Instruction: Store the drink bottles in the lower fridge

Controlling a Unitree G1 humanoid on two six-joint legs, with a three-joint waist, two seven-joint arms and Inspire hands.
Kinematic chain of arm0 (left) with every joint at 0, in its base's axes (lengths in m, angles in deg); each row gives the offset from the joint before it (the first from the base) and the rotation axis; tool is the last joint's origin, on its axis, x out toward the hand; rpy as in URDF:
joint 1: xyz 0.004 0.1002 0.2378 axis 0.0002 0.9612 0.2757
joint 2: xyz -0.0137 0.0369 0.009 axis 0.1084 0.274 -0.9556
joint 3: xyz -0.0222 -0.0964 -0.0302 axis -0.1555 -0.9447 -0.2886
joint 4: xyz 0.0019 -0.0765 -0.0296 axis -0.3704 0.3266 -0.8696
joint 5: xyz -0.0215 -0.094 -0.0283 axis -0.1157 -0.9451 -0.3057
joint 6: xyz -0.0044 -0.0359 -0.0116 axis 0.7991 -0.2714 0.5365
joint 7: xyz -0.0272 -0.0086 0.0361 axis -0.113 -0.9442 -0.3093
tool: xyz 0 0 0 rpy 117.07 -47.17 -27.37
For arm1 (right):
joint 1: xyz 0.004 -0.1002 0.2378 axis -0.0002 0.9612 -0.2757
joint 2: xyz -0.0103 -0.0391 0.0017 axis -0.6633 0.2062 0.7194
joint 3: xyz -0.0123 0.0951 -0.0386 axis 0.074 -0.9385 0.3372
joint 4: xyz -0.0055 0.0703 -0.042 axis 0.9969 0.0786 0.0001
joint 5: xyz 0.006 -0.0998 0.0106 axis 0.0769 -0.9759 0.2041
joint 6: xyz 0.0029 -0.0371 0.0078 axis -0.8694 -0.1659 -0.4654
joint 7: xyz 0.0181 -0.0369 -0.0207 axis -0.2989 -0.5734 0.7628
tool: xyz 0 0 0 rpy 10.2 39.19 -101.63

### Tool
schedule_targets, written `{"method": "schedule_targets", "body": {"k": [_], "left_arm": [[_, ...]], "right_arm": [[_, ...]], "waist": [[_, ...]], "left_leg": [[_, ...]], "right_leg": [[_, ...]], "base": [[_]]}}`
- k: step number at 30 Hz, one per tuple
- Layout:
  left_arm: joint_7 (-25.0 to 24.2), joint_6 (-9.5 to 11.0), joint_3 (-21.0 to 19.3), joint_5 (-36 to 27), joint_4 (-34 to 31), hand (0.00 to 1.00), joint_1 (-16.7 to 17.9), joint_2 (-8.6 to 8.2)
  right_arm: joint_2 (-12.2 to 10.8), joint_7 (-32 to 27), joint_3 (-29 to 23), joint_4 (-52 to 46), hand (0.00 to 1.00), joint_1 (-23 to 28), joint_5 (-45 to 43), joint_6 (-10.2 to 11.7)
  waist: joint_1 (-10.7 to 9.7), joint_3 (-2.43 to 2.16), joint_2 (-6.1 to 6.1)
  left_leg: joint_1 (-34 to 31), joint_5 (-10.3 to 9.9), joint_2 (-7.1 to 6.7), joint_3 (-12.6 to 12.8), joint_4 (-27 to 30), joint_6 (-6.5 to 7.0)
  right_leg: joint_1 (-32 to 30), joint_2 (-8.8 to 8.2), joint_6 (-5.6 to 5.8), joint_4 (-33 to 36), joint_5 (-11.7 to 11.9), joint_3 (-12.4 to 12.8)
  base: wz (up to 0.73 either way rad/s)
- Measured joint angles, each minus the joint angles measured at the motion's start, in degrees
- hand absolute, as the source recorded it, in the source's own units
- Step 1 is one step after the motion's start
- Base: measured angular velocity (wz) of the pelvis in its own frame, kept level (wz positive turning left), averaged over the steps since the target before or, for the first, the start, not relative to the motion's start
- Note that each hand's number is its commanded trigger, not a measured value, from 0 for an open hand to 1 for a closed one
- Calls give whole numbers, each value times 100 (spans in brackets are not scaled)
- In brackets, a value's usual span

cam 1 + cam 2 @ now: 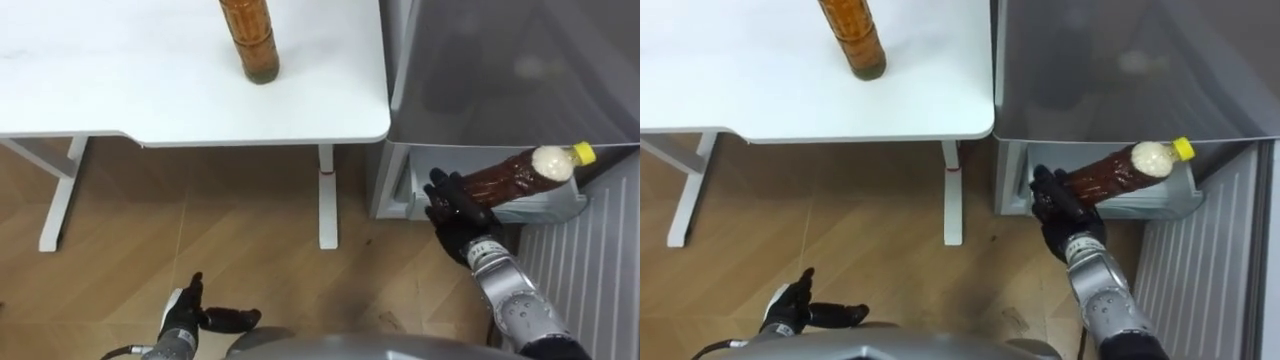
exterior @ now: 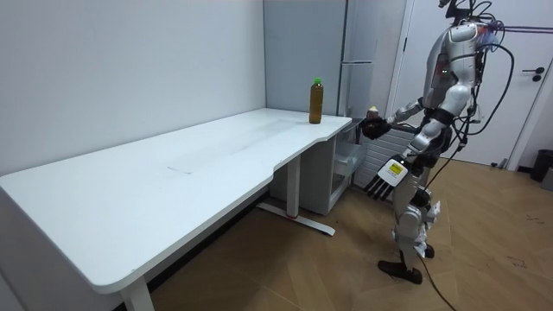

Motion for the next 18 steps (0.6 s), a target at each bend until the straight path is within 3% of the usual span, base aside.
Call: {"method": "schedule_targets", "body": {"k": [9,14,18], "left_arm": [[-127,37,-44,156,80,0,-35,-14],[-269,4,112,145,194,0,-423,34],[-365,-57,184,145,472,0,-792,47]], "right_arm": [[88,318,-23,163,100,-23,989,307],[105,427,-208,1193,100,-782,1277,311],[122,450,-367,1882,100,-1517,1459,301]], "waist": [[29,-40,134],[107,-24,170],[170,32,145]], "left_leg": [[-281,8,-21,-193,101,0],[-735,85,-39,-289,269,16],[-1121,274,-68,-354,223,24]], "right_leg": [[-151,0,0,-2,0,-178],[-536,-17,-26,66,16,-313],[-999,-62,-52,253,32,-363]], "base": [[12],[12],[10]]}}
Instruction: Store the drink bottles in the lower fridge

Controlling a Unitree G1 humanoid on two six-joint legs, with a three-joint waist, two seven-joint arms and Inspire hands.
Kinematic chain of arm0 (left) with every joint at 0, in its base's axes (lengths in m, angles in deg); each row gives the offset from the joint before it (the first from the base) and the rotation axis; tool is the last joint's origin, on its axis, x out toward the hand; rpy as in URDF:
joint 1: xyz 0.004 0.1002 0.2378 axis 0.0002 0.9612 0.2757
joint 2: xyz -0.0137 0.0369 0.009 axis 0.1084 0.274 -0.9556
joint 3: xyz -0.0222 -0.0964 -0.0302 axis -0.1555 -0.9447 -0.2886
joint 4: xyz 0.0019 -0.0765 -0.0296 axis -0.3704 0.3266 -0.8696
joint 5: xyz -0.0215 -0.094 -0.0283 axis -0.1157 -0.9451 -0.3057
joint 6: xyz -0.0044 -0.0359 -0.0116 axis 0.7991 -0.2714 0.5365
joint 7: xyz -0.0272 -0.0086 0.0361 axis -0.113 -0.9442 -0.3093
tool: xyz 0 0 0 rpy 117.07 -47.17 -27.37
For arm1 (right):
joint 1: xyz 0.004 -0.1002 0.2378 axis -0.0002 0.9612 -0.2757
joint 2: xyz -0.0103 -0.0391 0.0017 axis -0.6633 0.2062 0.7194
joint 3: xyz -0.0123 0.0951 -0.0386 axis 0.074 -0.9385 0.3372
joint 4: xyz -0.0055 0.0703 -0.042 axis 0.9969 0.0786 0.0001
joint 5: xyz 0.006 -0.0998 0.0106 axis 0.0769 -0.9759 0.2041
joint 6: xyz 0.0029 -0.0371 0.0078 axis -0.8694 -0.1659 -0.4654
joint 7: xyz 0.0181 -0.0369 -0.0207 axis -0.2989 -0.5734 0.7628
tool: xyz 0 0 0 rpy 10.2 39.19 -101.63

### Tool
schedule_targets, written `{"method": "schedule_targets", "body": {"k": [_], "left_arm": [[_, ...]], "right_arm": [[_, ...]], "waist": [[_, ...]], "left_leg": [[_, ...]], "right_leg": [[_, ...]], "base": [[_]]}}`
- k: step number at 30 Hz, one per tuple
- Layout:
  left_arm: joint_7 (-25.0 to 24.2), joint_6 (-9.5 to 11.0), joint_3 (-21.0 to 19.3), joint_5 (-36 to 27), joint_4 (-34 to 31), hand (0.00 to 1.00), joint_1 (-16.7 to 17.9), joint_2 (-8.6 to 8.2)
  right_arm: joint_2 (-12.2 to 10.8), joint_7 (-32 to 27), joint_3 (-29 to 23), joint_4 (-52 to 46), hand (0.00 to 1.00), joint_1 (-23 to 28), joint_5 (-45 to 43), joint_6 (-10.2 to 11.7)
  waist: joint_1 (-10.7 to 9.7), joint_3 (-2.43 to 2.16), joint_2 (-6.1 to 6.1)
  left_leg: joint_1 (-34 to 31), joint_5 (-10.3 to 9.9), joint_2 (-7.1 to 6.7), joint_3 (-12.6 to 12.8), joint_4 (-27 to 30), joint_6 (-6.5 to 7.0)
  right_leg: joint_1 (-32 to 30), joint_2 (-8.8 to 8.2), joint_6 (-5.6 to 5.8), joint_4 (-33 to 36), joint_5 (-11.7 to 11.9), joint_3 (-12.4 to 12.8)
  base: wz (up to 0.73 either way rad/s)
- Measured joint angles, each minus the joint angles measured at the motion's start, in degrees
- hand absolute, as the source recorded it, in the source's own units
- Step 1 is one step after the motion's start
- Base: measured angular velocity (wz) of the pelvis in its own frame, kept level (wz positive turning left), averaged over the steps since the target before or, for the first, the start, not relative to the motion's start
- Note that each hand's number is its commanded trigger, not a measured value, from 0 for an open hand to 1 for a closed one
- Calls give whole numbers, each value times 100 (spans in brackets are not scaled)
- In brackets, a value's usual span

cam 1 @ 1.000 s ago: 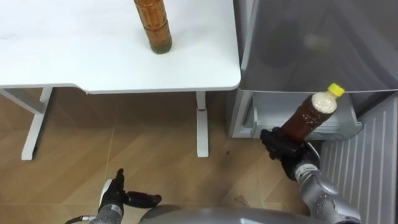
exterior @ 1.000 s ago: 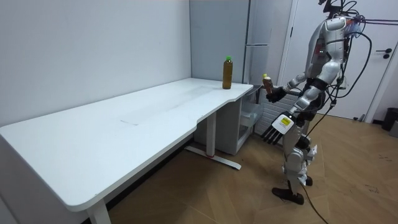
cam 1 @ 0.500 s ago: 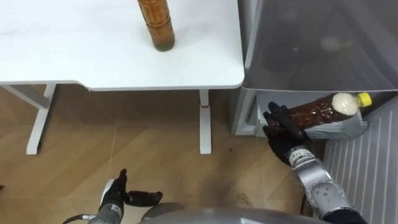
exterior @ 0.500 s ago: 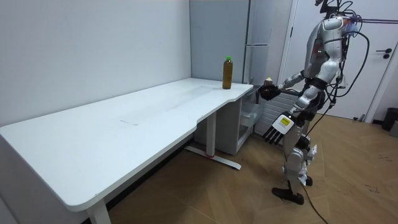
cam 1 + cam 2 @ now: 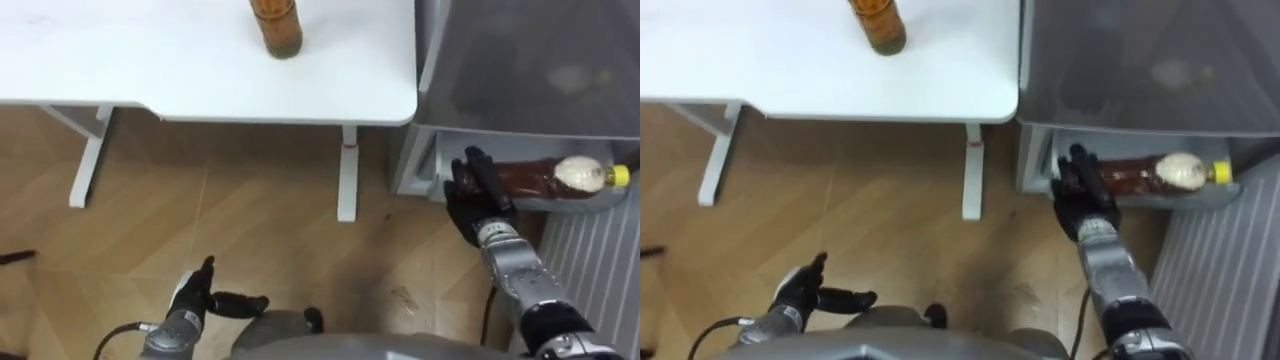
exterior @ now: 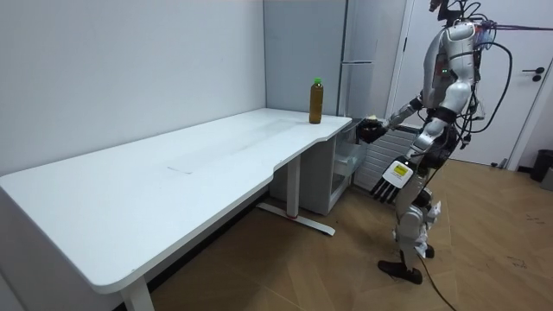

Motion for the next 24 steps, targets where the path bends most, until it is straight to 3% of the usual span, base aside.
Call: {"method": "schedule_targets", "body": {"k": [3,9,16,19,24], "left_arm": [[-20,-12,94,-118,104,0,-229,80],[-36,41,92,-283,415,0,-552,152],[-33,189,182,-1023,743,0,-871,272],[1,172,194,-1184,748,0,-870,337],[280,-24,433,-1173,917,0,-856,541]], "right_arm": [[35,109,-231,582,100,-721,28,-69],[281,223,-524,1221,100,-1286,-17,-265],[877,217,-897,1630,100,-1985,-25,-383],[1042,161,-1057,1646,100,-2112,1,-452],[1203,-51,-1060,1806,100,-2504,14,-633]], "waist": [[52,44,-18],[127,95,-60],[241,249,-265],[255,267,-318],[252,275,-384]], "left_leg": [[-436,153,-26,-31,-21,23],[-984,312,-75,-38,-9,69],[-1707,545,-186,58,-12,159],[-1962,595,-240,64,37,190],[-2350,667,-267,125,101,221]], "right_leg": [[-516,-45,-21,185,13,-15],[-1168,-147,-21,499,16,-45],[-2171,-348,-7,1039,-4,82],[-2473,-413,17,1199,-22,126],[-2975,-497,15,1451,-26,195]], "base": [[7],[5],[-2],[0],[-1]]}}
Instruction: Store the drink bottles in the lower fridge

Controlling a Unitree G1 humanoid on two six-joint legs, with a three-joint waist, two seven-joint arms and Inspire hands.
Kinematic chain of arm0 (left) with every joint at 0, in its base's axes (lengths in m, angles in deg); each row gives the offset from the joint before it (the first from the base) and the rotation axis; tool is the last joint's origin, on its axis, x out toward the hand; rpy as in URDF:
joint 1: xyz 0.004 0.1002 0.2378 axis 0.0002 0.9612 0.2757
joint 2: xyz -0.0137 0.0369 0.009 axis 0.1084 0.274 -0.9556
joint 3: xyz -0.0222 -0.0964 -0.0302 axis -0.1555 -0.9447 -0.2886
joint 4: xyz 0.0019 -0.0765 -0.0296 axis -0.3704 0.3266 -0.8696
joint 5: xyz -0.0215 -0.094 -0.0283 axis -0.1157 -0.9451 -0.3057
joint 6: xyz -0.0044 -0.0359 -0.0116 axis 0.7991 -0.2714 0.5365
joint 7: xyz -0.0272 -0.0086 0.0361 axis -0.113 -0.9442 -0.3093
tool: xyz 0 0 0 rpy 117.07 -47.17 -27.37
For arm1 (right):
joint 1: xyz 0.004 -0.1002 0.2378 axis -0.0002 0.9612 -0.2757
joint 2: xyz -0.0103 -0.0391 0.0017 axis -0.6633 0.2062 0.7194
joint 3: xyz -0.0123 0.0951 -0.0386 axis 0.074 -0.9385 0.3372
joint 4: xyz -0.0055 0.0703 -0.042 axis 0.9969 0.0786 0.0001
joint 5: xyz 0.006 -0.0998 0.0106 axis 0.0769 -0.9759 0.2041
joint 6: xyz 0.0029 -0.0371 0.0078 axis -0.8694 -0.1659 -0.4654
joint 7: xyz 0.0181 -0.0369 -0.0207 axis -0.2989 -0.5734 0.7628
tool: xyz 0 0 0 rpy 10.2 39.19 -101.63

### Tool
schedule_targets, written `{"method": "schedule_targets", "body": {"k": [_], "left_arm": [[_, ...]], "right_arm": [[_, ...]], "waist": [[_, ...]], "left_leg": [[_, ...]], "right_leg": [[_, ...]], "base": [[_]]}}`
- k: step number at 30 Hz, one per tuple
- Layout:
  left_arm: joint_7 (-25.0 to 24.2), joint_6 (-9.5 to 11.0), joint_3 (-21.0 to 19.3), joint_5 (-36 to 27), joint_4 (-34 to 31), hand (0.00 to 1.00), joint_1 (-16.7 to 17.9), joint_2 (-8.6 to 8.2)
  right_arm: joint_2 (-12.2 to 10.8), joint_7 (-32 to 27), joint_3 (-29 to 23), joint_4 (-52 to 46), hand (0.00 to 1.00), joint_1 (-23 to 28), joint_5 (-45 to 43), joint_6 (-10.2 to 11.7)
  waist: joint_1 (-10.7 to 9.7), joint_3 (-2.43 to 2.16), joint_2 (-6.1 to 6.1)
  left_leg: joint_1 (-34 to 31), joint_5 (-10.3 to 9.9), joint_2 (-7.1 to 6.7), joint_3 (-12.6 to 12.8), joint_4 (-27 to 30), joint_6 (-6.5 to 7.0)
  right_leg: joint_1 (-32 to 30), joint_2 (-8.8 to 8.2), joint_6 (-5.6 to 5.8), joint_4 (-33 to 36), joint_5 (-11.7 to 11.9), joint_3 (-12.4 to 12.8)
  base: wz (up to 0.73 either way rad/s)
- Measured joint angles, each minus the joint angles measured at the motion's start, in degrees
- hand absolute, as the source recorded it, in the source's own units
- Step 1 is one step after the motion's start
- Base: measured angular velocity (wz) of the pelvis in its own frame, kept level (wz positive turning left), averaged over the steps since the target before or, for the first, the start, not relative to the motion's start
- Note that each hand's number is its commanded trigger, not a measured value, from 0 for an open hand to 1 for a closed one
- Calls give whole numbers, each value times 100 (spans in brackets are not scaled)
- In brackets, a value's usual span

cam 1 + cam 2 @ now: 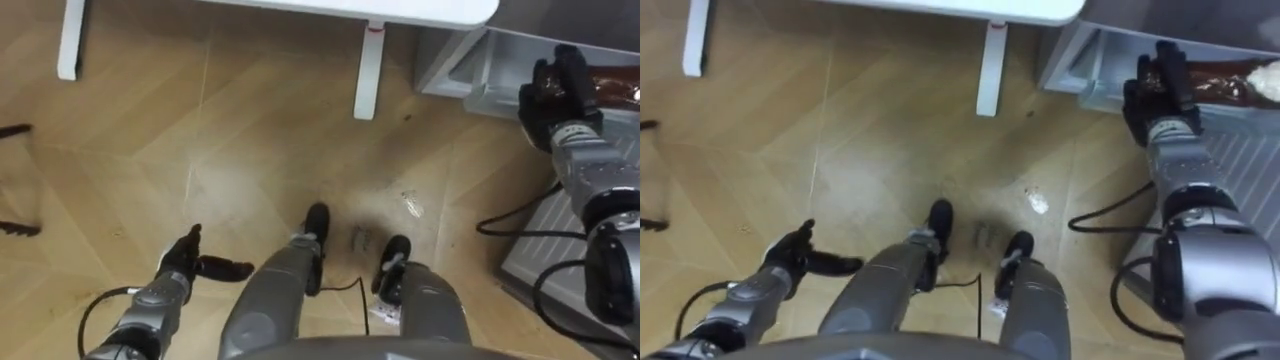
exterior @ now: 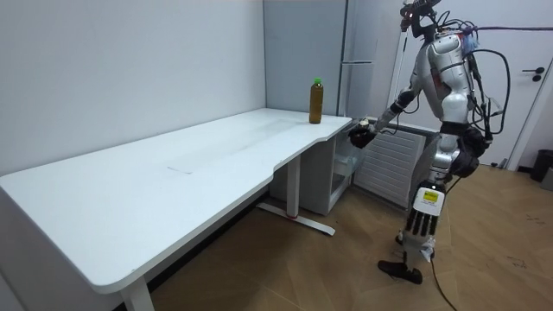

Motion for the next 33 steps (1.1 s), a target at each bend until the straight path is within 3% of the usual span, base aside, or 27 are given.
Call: {"method": "schedule_targets", "body": {"k": [12,14,19,33], "left_arm": [[217,-38,106,-34,116,0,17,132],[225,-20,106,-67,106,0,8,142],[231,8,106,9,107,0,8,153],[345,-184,168,11,104,0,13,148]], "right_arm": [[166,-506,-113,278,100,-580,167,-104],[221,-553,-106,279,100,-630,299,-128],[248,-675,-107,278,100,-795,301,-138],[262,-742,-104,255,100,-900,393,-137]], "waist": [[-76,-2,-91],[-103,-2,-101],[-125,-6,-128],[-113,-14,-116]], "left_leg": [[-341,40,-68,111,226,61],[-402,48,-74,235,315,80],[-607,60,-73,271,443,109],[-726,82,-52,329,564,107]], "right_leg": [[-419,-182,14,445,-97,48],[-481,-227,24,554,-125,71],[-726,-242,20,721,-149,125],[-882,-243,-42,890,-145,153]], "base": [[2],[5],[2],[0]]}}
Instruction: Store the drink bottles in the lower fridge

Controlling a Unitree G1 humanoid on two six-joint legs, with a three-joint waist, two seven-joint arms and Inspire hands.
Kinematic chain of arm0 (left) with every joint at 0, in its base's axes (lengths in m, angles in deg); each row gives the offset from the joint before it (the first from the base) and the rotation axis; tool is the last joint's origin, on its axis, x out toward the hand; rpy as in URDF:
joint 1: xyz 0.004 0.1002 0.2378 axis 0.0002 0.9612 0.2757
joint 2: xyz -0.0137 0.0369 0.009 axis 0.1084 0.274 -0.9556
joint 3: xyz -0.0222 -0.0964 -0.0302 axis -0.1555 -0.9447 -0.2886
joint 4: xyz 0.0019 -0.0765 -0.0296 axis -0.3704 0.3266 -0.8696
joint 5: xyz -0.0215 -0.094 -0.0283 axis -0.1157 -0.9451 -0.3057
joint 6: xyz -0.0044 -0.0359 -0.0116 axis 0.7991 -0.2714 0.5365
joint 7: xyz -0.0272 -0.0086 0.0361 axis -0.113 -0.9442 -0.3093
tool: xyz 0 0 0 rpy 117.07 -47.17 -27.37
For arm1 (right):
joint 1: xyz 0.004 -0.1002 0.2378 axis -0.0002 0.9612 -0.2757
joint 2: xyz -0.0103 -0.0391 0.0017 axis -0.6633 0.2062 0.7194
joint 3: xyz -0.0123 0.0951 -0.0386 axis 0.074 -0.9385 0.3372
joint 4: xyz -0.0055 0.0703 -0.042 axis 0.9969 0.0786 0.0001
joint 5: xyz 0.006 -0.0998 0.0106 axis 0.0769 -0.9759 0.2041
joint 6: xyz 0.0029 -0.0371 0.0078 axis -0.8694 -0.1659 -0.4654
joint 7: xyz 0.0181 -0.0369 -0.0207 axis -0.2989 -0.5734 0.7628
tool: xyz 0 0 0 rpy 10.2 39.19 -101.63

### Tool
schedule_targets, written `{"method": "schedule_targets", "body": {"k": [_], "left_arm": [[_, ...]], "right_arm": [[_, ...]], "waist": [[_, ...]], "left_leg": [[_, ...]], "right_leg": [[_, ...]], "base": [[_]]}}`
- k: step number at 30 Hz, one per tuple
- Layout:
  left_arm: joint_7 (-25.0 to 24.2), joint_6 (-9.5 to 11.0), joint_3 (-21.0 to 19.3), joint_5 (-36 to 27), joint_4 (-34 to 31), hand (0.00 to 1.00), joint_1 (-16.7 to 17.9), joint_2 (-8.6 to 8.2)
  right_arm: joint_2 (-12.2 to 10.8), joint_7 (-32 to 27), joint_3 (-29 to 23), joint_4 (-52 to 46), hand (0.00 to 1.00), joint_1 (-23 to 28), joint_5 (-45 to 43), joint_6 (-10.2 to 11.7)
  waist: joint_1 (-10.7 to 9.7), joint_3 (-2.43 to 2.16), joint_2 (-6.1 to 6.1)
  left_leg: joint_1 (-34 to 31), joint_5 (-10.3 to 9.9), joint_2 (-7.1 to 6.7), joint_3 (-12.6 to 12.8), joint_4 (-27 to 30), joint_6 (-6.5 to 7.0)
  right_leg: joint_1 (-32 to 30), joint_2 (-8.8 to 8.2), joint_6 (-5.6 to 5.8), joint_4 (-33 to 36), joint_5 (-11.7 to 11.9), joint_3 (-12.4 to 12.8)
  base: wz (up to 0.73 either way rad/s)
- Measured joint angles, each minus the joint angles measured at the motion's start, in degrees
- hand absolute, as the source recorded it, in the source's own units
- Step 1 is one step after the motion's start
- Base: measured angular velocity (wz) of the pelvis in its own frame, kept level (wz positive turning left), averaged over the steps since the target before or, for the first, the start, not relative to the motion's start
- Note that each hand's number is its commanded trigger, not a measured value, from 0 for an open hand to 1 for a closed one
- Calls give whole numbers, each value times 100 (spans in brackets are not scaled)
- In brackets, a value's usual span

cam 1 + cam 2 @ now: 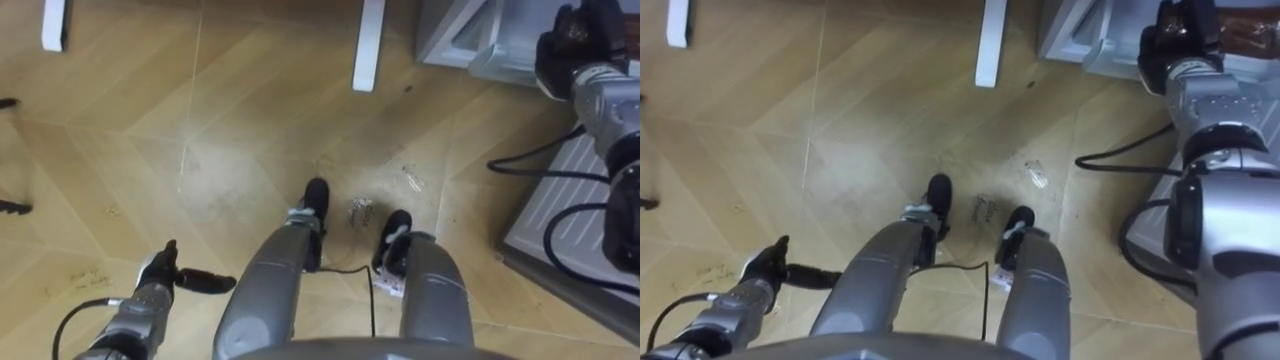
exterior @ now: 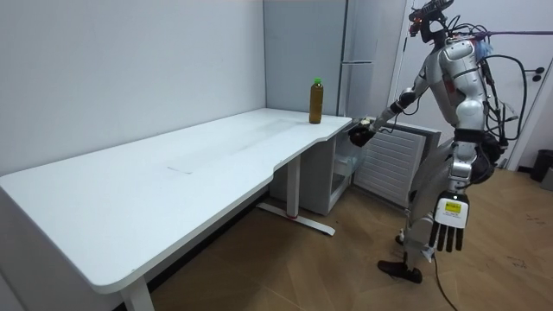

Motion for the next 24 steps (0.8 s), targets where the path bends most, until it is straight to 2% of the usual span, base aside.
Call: {"method": "schedule_targets", "body": {"k": [5,8,9,14,18,24], "left_arm": [[107,-57,54,9,-10,0,-3,0],[134,-125,53,108,-20,0,-4,0],[134,-150,53,130,-27,0,-4,0],[134,-257,53,164,-85,0,-4,3],[135,-370,196,93,-117,0,-5,27],[152,-414,374,103,-117,0,-16,33]], "right_arm": [[2,-48,5,1,100,3,171,6],[17,-112,5,6,100,2,187,10],[20,-119,5,21,100,2,188,9],[22,-128,5,77,100,2,207,-26],[24,-132,4,137,100,3,311,-38],[27,-153,0,271,100,3,382,-54]], "waist": [[66,-12,19],[160,-35,37],[186,-44,43],[289,-46,46],[284,-46,45],[270,-51,35]], "left_leg": [[13,0,21,32,4,0],[16,2,33,65,10,-3],[16,6,73,67,11,-8],[16,26,92,49,8,-27],[16,38,85,-14,8,-38],[27,40,97,-20,-10,-33]], "right_leg": [[0,7,-15,3,15,8],[5,21,-43,-14,41,-1],[10,27,-51,-20,48,-9],[57,90,-77,-97,97,-36],[88,101,-73,-125,94,-72],[159,114,-55,-216,117,-125]], "base": [[-3],[-6],[-4],[-1],[7],[3]]}}
